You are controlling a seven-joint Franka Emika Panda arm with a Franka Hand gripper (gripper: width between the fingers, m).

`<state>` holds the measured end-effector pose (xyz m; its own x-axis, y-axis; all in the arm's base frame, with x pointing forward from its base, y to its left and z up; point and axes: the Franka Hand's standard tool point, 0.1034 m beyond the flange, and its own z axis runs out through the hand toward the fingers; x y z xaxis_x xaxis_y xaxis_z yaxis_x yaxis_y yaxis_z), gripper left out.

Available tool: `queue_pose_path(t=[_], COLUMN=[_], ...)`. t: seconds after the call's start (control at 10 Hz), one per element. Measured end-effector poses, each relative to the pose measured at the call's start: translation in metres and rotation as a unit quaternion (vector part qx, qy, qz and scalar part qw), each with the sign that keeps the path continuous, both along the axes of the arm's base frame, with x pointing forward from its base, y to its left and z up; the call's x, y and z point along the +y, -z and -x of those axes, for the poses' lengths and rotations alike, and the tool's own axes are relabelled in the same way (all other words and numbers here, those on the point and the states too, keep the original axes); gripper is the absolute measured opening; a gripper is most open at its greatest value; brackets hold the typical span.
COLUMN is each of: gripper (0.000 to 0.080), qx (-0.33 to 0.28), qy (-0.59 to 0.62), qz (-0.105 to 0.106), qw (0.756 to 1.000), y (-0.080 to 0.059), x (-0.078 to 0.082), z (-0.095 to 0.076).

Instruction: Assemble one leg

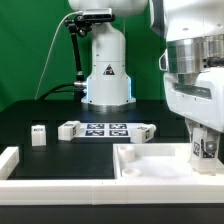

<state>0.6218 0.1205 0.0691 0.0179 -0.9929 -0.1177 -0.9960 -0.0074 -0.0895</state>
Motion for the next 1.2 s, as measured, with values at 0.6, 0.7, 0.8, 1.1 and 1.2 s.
queue_pose_path(t=[0.6,0.7,0.8,1.1,1.2], gripper=[0.0638,0.0647,0.0647,0.0649,0.0649], qx=[-0.02,-0.026,-0.033,-0.049,-0.051], qy=[-0.195,-0.272,-0.333,-0.518,-0.55], qz=[0.02,0.028,0.034,0.062,0.068], qw=[0.98,0.962,0.942,0.852,0.831], y=[-0.0024,-0.0028,-0.0027,-0.0028,-0.0034], x=[0.0051,0.0056,0.0056,0.0031,0.0032], z=[-0.0013,-0.0011,-0.0012,-0.0045,-0.0061])
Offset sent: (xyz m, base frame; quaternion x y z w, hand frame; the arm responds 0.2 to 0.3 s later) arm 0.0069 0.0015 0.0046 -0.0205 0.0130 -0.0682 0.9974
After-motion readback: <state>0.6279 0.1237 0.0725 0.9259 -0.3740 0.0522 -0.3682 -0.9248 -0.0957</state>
